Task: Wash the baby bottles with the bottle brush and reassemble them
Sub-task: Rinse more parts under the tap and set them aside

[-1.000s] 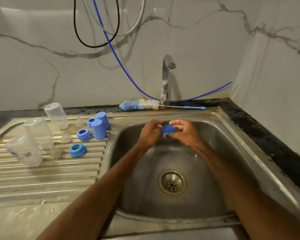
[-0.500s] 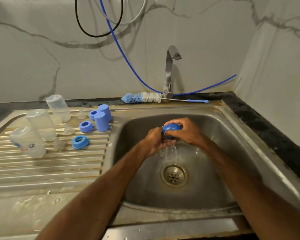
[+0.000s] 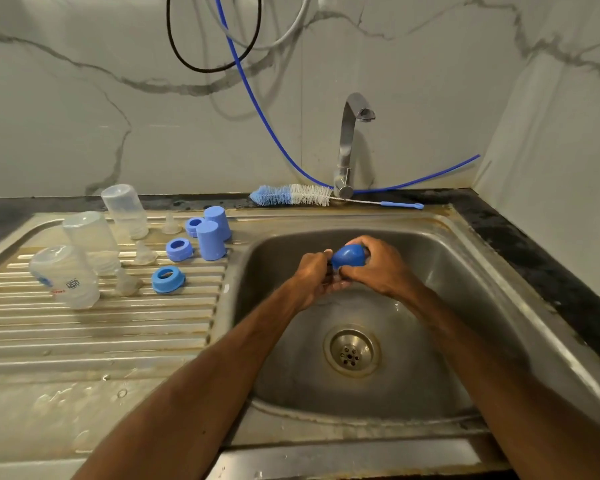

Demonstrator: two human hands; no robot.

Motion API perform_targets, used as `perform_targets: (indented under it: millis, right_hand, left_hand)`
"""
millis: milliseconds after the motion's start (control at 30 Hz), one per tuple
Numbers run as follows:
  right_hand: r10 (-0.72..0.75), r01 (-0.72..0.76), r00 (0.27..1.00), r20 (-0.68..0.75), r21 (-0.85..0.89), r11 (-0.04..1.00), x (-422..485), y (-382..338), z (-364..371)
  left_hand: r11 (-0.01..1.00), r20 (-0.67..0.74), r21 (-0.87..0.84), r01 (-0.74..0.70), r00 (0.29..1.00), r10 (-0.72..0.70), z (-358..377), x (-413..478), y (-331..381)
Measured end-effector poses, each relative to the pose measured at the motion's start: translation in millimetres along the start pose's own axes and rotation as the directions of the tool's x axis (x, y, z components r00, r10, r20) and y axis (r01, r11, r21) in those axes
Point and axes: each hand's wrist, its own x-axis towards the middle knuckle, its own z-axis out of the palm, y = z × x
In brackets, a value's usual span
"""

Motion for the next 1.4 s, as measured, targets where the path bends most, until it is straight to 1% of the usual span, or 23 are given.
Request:
perform_targets:
  millis: [67,167,233,300,433,500,600,667,733,800,867,933,1033,1100,1167,1233,1300,1400]
  right_hand:
    - [0.013,-0.013,1.000,0.000,-0.002,1.000,0,1,1]
    - [-0.009,0.009,0.999,-0.052,0.000,1.000,2,1,1]
    - [-0.022,0.021,1.000,-0.021,-0.023,1.000,2,0,3]
    - [-0.044,0.044,0.999,0.006,-0.046,0.998,1,0,5]
    - [-0.059,0.058,0.998,-0.011,-0.062,0.996,4,10,13]
    - [-0.067,0.065,0.997,-0.037,-0.064,0.996,4,13,16]
    - [-0.072,0.070,0.995,-0.074,-0.019,0.997,2,14,26]
    - [-0.061,0.062,0.994,-0.086,0.010,0.998,-2,8,35]
    - [-0.039,0.040,0.997,-0.071,0.017,0.999,-8,0,44]
    - [-0.013,0.017,0.998,-0.068,0.063,0.998,-14,-17,50]
    - [0.031,-0.024,0.998,-0.059,0.116,0.993,-21,-45,56]
    - [0.044,-0.036,0.998,-0.052,0.141,0.989,-27,-79,66]
    - [0.059,-0.056,0.998,-0.007,0.207,0.977,-29,-135,80]
    - [0.103,-0.109,0.994,0.043,0.178,0.978,-31,-166,89]
    - [0.170,-0.180,0.981,0.088,0.119,0.976,-34,-192,104]
    - [0.232,-0.239,0.965,0.125,0.047,0.970,-40,-207,121]
    - [0.298,-0.299,0.948,0.114,-0.006,0.954,-40,-219,132]
    - [0.301,-0.291,0.949,0.089,-0.110,0.950,-37,-238,139]
  left_hand:
    - [1.000,-0.022,0.019,-0.018,1.000,0.018,-3,4,-1]
    - [0.998,-0.039,0.038,-0.043,0.998,0.044,-6,6,-1]
    - [0.996,-0.057,0.062,-0.061,0.996,0.065,-5,7,-2]
    - [0.990,-0.069,0.118,-0.072,0.994,0.080,-2,8,-3]
    - [0.955,-0.081,0.270,-0.121,0.986,0.147,-5,16,-8]
    - [0.903,-0.070,0.387,-0.185,0.971,0.229,-6,17,-11]
    - [0.811,-0.090,0.541,-0.223,0.943,0.320,-11,16,-13]
    - [0.779,-0.098,0.574,-0.250,0.924,0.369,-14,5,-11]
    - [0.758,-0.104,0.608,-0.235,0.923,0.370,-21,-5,-5]
    - [0.722,-0.094,0.651,-0.235,0.919,0.383,-31,-21,8]
    - [0.657,-0.067,0.709,-0.257,0.903,0.425,-47,-43,29]
    - [0.590,-0.031,0.759,-0.275,0.890,0.455,-68,-69,50]
    - [0.525,-0.028,0.822,-0.222,0.904,0.427,-104,-102,77]
    - [0.465,-0.035,0.872,-0.155,0.927,0.374,-125,-119,92]
    - [0.423,-0.035,0.901,-0.099,0.954,0.297,-149,-133,108]
    - [0.410,-0.026,0.909,-0.078,0.970,0.242,-168,-141,120]
    - [0.387,0.005,0.918,-0.086,0.978,0.207,-183,-147,128]
    - [0.369,0.069,0.922,-0.122,0.986,0.153,-200,-158,136]
